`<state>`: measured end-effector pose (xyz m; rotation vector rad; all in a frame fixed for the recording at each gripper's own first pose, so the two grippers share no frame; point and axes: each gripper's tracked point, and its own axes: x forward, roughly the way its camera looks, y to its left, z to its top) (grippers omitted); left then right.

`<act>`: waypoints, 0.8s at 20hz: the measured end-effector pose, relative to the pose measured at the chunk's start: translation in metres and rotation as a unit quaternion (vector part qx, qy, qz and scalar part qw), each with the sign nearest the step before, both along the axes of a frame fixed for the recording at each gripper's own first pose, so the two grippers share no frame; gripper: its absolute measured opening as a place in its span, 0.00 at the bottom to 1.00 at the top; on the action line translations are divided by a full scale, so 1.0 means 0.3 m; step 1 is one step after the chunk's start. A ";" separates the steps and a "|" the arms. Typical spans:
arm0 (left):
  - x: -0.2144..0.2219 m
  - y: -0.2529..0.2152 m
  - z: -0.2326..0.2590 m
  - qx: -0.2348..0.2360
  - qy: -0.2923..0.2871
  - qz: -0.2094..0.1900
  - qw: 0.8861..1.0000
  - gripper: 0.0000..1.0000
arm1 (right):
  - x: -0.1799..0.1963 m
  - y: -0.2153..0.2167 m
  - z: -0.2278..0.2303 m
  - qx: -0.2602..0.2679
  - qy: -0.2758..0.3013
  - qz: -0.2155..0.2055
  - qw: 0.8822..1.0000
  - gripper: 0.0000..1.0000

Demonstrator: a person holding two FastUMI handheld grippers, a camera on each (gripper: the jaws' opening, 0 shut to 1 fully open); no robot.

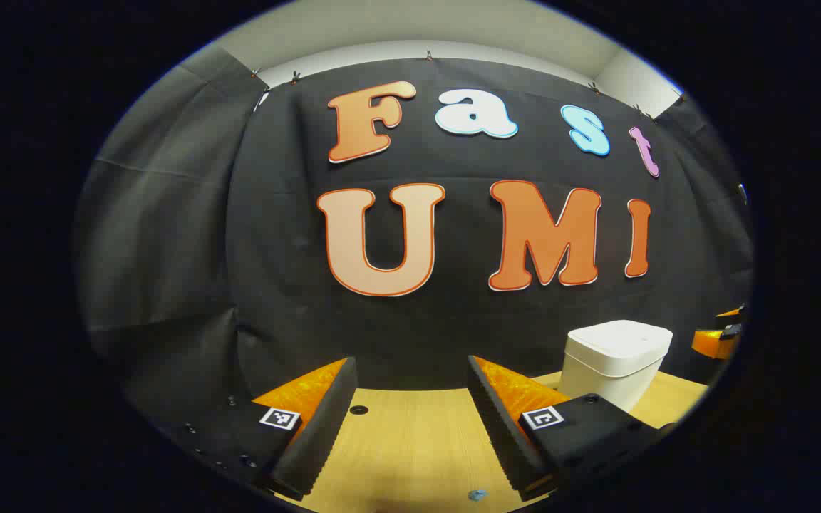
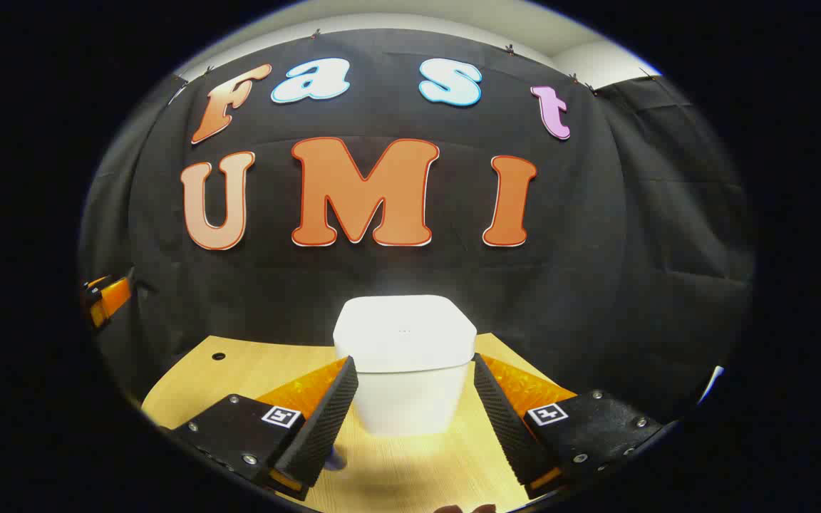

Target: Press the lid of the desktop garbage bin to open it, pick up the crumpled paper on the desktop and throw it into the bin, then pick up the pop can on the desktop and drop it into the bin, and finally close the garbage bin lid.

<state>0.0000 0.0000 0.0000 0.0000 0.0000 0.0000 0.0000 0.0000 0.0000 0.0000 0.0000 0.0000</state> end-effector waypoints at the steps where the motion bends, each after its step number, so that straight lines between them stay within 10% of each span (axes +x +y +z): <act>1: -0.002 0.017 0.003 0.002 -0.002 0.008 1.000 0.97 | -0.005 0.021 0.020 -0.007 -0.006 0.008 1.000 0.99; 16: -0.038 -0.051 0.028 -0.005 0.005 0.011 1.000 0.97 | 0.003 0.071 0.031 -0.004 0.002 0.076 0.997 1.00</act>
